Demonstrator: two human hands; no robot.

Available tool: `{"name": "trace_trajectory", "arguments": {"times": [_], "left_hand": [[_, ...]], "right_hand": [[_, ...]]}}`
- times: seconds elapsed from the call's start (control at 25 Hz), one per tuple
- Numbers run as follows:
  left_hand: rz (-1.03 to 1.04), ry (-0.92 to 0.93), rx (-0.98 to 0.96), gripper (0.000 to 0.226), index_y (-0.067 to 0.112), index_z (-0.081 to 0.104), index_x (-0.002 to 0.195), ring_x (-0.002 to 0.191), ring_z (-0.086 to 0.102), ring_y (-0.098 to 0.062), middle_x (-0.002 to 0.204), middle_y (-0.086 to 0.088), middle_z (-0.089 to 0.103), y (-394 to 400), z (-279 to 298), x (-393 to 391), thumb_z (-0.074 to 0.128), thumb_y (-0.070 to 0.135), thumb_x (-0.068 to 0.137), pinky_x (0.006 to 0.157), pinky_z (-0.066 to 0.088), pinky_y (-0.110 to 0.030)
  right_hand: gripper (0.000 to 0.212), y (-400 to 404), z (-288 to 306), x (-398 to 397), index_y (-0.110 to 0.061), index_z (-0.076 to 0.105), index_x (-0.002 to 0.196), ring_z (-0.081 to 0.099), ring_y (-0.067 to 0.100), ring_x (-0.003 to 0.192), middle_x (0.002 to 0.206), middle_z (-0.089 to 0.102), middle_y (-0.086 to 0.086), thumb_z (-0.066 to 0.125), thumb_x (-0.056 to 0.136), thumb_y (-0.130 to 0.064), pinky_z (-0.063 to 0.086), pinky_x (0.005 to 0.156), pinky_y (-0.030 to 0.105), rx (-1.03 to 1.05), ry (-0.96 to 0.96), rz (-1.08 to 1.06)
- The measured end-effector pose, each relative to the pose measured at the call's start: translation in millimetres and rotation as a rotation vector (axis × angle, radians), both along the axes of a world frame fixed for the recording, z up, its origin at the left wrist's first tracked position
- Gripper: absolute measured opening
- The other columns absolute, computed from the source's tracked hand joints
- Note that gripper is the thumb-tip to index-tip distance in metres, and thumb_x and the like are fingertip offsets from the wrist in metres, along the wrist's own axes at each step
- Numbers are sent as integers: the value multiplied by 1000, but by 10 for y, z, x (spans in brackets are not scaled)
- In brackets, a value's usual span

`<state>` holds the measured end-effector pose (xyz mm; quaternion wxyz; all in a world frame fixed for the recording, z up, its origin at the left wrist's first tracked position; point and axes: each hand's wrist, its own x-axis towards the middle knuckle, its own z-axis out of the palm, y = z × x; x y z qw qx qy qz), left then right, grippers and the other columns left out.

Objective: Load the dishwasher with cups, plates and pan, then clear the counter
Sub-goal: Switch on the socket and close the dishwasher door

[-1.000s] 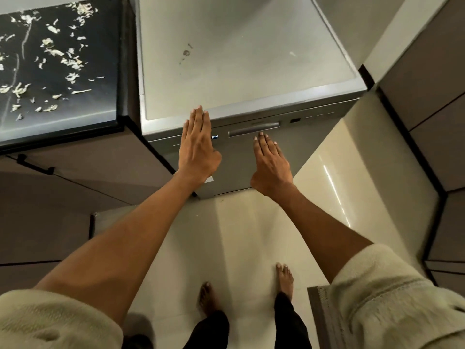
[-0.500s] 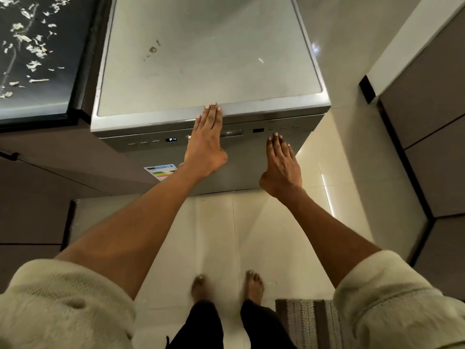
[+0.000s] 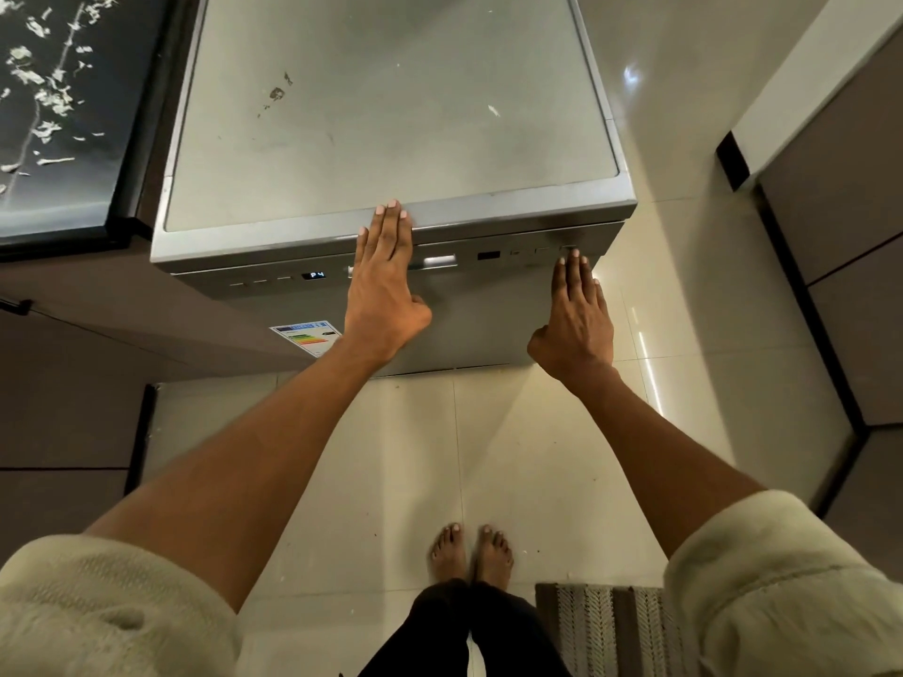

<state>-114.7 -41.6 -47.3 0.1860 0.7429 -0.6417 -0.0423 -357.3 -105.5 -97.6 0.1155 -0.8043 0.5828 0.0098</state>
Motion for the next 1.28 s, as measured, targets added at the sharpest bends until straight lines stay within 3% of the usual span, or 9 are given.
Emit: {"name": "trace_trajectory", "arguments": {"times": [0.84, 1.28], "left_hand": [[14, -2, -32, 102, 2, 14, 157, 154, 3, -27, 166, -12, 11, -9, -45, -28, 61, 8, 66, 125, 1, -37], [8, -12, 37, 105, 4, 9, 157, 154, -2, -24, 166, -11, 5, 3, 21, 7, 65, 9, 70, 125, -3, -35]], "right_hand": [[104, 27, -46, 43, -5, -5, 159, -9, 27, 155, 167, -11, 14, 59, 83, -33, 5, 127, 39, -44, 59, 35], [101, 112, 19, 192, -4, 0, 160, -6, 28, 155, 168, -6, 16, 60, 81, -24, 4, 127, 40, -48, 24, 74]]}}
